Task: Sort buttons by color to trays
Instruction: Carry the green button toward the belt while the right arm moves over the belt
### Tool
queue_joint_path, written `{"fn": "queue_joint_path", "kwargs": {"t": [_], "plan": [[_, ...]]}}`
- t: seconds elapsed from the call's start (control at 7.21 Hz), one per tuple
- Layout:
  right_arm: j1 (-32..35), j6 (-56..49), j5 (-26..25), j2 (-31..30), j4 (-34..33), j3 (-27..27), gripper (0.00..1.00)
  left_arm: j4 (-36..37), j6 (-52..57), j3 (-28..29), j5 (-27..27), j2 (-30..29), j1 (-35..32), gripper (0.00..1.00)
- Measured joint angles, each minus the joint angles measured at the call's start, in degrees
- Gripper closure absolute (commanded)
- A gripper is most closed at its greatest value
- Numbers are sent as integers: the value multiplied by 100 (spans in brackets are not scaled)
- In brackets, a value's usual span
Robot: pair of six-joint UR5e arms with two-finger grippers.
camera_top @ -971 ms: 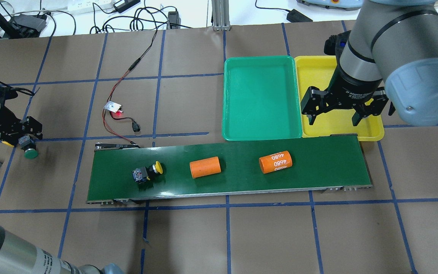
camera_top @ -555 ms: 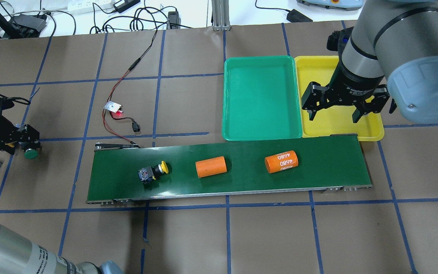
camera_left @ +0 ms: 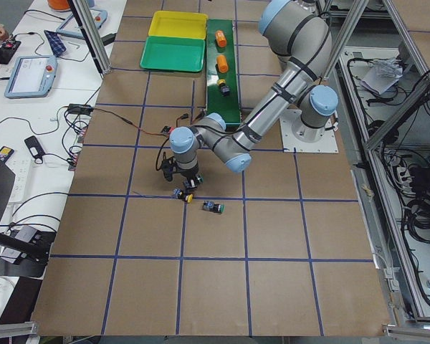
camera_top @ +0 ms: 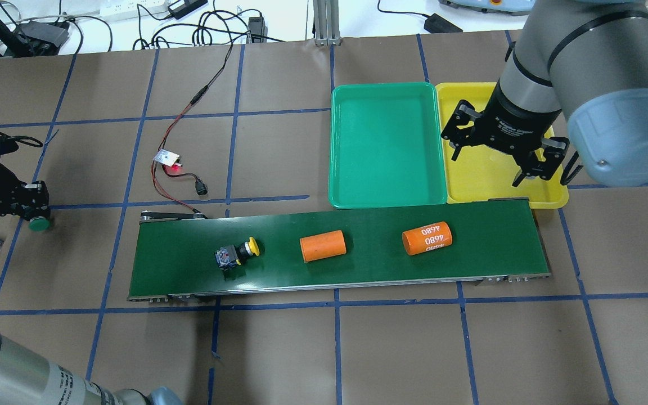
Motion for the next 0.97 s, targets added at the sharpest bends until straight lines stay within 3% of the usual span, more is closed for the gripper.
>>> {"fn": "queue_joint_path", "kwargs": {"t": [0.28, 0.97], "plan": [[175, 1143, -3, 76, -455, 24, 0, -383, -851, -318, 54, 662, -533, 100], [307, 2262, 6, 355, -741, 38, 0, -1318, -5343, -1099, -84, 2010, -2455, 100]]}}
